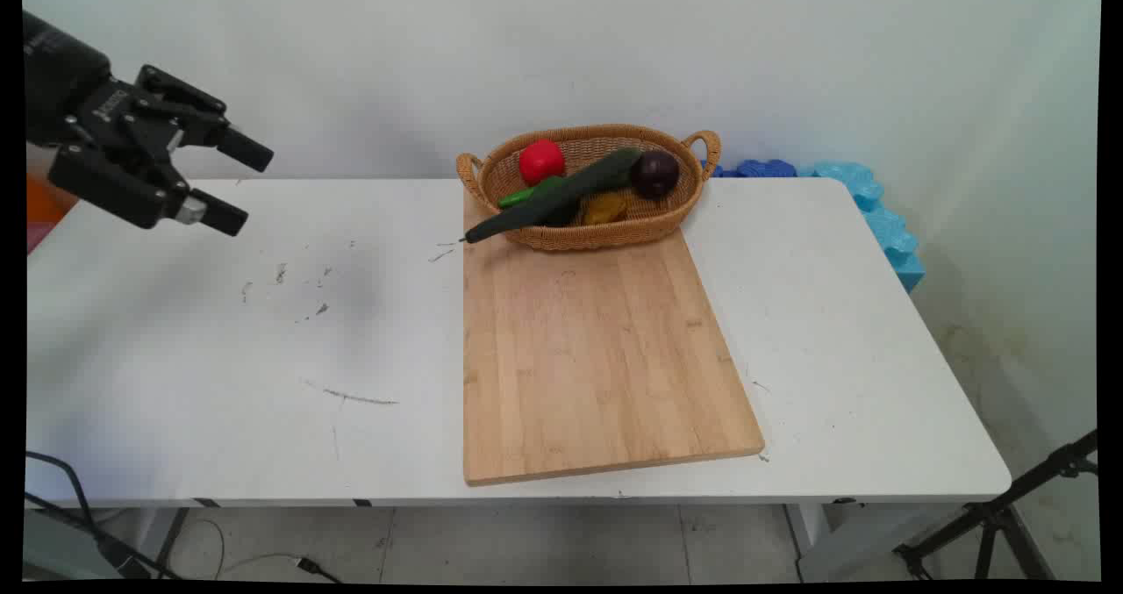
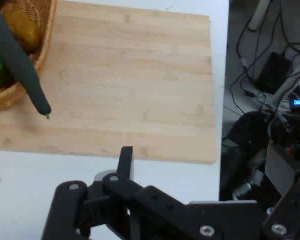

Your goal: Pick up the cucumber from the vegetable basket

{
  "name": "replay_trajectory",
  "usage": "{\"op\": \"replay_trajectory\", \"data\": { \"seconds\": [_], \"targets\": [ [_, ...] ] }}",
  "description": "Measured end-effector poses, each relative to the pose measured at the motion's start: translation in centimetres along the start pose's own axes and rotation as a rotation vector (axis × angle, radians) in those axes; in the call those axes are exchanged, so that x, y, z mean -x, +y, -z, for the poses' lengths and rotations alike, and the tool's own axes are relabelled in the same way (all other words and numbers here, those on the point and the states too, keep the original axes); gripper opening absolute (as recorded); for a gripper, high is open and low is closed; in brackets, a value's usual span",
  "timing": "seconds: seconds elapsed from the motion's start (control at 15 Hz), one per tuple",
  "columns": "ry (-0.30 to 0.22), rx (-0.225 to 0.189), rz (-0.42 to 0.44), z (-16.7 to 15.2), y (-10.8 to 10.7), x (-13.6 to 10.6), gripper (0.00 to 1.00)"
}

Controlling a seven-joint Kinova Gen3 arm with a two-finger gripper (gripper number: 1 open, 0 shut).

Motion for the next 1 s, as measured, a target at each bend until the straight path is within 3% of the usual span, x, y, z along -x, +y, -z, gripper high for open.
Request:
{"op": "replay_trajectory", "data": {
  "seconds": [0.47,1.0],
  "targets": [
    [0.024,-0.131,0.073,-5.9,-1.4,-4.7,1.0],
    [0.007,-0.319,0.196,-17.6,-6.7,-11.3,1.0]
  ]
}}
